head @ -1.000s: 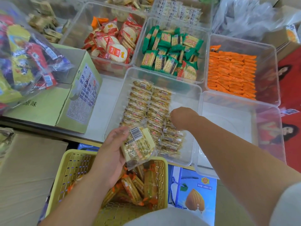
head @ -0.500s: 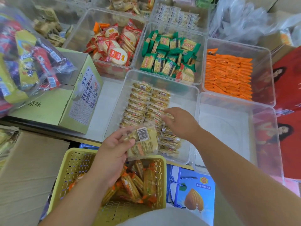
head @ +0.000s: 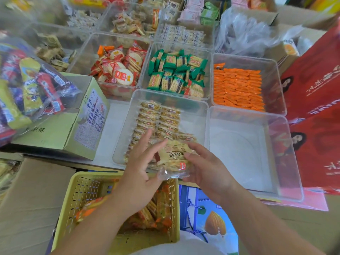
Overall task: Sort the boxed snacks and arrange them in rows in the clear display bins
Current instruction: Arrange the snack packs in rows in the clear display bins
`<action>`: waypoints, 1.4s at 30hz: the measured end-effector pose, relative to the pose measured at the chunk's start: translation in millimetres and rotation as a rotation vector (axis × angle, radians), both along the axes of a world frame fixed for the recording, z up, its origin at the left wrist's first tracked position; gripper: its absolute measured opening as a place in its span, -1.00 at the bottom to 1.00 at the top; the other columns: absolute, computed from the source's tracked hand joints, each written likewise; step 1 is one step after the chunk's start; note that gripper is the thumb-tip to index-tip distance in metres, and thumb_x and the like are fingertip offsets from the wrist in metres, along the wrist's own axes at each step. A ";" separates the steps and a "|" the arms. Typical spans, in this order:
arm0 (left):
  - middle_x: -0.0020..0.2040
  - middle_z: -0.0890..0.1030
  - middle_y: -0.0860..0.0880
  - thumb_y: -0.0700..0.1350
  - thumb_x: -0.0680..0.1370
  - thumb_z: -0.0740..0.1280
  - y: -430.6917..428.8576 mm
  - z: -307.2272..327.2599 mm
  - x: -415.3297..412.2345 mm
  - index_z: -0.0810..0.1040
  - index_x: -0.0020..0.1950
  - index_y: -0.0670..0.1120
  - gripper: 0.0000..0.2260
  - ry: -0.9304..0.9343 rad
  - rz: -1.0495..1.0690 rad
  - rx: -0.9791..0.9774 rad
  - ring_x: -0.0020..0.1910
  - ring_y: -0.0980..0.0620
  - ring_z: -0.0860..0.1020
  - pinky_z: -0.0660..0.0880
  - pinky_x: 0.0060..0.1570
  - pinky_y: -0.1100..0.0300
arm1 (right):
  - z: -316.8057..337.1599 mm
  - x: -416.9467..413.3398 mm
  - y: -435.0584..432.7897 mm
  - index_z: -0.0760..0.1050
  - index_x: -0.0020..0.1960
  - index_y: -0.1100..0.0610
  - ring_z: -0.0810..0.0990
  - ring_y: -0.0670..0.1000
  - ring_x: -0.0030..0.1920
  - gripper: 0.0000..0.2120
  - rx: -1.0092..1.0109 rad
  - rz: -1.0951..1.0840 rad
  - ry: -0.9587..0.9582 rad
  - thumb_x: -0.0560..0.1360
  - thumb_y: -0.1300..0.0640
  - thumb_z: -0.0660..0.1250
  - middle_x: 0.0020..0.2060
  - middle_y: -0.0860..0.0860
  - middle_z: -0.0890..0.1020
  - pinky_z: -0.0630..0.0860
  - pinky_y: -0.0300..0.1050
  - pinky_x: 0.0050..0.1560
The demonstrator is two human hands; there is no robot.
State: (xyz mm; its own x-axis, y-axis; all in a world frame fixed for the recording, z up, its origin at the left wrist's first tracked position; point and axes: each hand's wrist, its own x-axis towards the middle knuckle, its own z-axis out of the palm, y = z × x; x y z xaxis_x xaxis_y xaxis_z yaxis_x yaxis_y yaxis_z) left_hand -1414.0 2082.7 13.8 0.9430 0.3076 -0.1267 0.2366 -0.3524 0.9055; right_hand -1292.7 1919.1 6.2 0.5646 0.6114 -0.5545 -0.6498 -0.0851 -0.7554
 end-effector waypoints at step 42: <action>0.14 0.63 -0.18 -0.10 0.71 0.07 128.0 -101.6 46.8 0.39 0.45 0.01 -0.69 0.646 0.312 0.223 -0.05 -0.20 0.64 0.63 -0.03 -0.12 | -47.5 152.4 74.2 0.37 0.07 0.04 0.34 0.03 -0.37 -0.76 -1.275 1.117 -1.576 0.47 0.30 0.25 -0.37 -0.04 0.36 0.18 -0.09 -0.36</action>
